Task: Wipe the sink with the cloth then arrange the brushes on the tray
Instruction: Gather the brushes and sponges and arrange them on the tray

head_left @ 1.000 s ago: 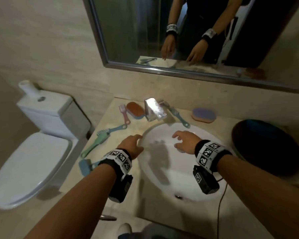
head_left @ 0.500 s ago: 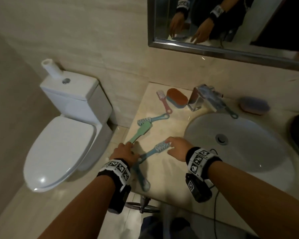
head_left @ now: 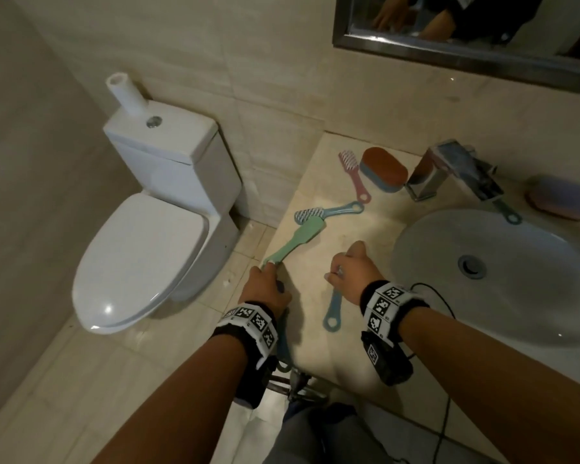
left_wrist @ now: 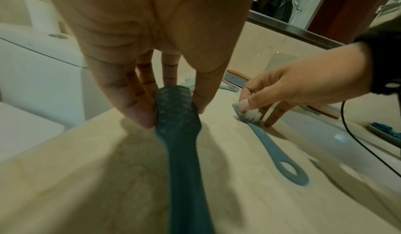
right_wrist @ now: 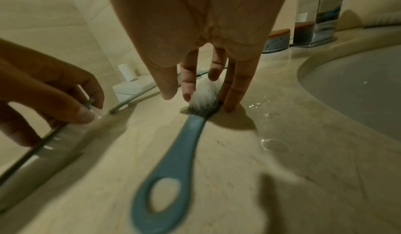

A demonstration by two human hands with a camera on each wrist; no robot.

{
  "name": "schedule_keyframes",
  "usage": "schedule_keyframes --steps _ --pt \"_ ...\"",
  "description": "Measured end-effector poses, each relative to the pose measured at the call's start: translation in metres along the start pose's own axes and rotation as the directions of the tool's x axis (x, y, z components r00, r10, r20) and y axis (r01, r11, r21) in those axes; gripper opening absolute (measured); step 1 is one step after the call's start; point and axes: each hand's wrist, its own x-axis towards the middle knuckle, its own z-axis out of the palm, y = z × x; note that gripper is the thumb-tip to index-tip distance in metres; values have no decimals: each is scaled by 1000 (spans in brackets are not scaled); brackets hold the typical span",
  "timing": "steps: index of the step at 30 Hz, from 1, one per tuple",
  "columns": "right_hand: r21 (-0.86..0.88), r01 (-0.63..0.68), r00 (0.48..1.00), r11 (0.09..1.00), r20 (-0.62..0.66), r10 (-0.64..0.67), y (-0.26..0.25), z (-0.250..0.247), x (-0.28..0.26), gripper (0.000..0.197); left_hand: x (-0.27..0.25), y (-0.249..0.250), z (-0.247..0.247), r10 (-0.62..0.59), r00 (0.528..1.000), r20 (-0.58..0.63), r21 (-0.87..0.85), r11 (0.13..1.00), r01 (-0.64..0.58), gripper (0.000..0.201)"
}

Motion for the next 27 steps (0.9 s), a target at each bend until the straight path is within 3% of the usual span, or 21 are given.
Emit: schedule_keyframes --steps 3,8,14,20,27 --pt "-80 12 999 997 -35 -15 -4 0 0 21 -4 1 -3 37 999 -21 -52 998 -38 38" --pt "-134 -88 992 987 -104 74 -8 6 4 58 -8 3 -3 91 995 -39 -106 990 -95 35" --pt "-129 -138 988 982 -90 127 -11 6 12 51 -19 0 -14 132 989 -63 -139 980 -140 30" --pt "44 -231 972 972 -41 232 -12 2 14 66 -23 2 -26 199 971 -129 -184 958 -221 29" --pt "122 -151 988 981 -23 155 -9 -26 -15 44 -24 21 -32 270 956 -113 -263 920 -291 35"
